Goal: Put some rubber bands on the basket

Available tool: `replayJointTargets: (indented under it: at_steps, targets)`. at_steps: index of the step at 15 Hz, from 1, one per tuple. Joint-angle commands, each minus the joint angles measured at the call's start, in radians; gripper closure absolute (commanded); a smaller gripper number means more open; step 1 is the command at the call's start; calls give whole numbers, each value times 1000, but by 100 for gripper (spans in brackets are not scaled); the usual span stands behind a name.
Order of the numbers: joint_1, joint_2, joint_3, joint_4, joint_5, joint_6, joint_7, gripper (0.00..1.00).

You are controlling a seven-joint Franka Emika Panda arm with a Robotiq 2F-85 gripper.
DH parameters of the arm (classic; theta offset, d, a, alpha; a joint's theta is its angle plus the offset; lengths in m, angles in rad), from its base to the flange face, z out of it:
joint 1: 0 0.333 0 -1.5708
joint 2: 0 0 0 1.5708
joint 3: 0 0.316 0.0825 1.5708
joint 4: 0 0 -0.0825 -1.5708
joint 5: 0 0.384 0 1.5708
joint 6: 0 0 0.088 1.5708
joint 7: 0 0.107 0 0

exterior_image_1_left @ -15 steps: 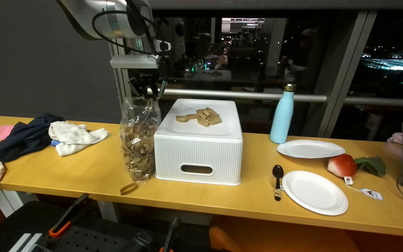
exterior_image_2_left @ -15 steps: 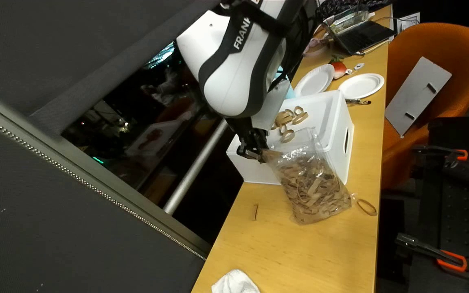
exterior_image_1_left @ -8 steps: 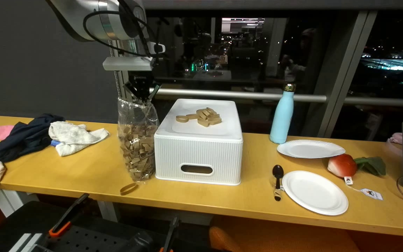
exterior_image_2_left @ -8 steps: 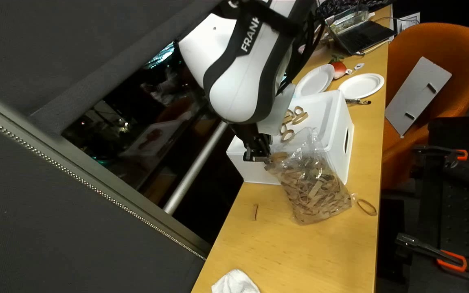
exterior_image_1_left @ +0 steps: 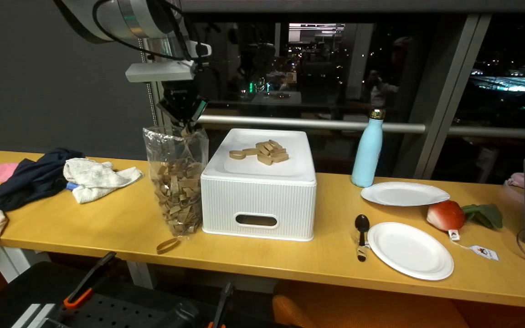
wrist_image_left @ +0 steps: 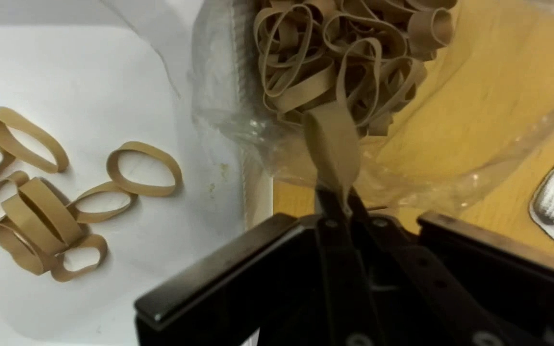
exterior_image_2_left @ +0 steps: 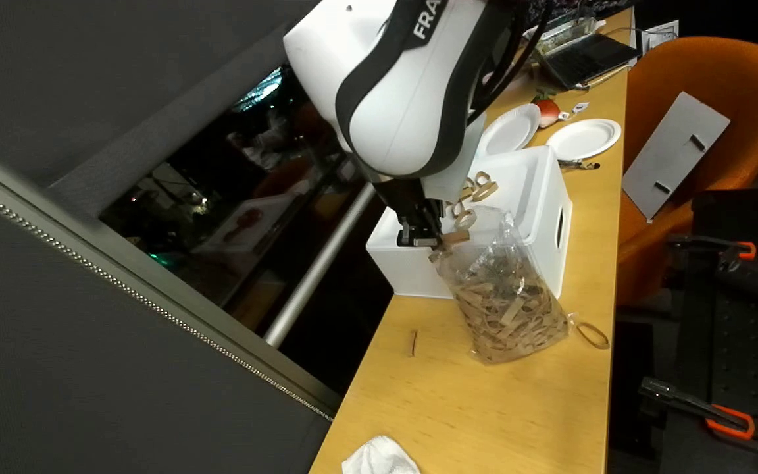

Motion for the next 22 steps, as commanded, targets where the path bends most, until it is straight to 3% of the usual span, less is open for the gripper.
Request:
replayJointTargets:
  at_steps: [1,6,13,16,22]
  targets:
    - [16,-59,-14,-55,-66,27,63,99]
    - [55,-144,-2,-217,-164,97,206,99]
    - [63,-251,-1,-311,-292,92,354,99]
    - [21,-272,-11,-281,-297,83,329,99]
    - [-94,-182,-73,-80,-299,71,243,99]
